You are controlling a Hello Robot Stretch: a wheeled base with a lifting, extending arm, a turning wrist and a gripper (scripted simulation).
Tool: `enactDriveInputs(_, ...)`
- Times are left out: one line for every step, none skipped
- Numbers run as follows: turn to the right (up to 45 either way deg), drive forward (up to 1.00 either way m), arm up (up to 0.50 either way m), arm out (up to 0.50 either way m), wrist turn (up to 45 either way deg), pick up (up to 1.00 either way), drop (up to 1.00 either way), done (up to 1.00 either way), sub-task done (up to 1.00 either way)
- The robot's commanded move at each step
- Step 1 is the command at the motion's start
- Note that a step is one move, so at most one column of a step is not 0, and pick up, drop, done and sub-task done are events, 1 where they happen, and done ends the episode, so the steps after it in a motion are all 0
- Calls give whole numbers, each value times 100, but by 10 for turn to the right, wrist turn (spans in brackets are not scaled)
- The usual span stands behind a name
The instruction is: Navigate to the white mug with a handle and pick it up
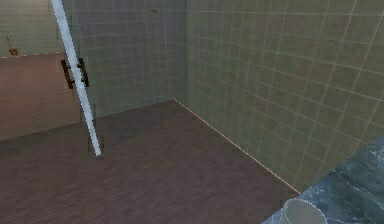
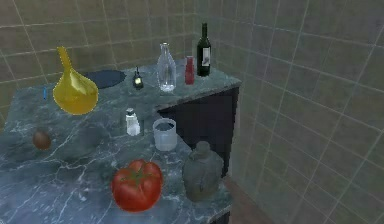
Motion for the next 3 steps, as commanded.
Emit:
enactDriveInputs(0,0,38,0,0,0,0,0,0)
enactDriveInputs(0,0,0,24,0,0,0,0,0)
enactDriveInputs(0,0,0,0,450,0,0,0,0)
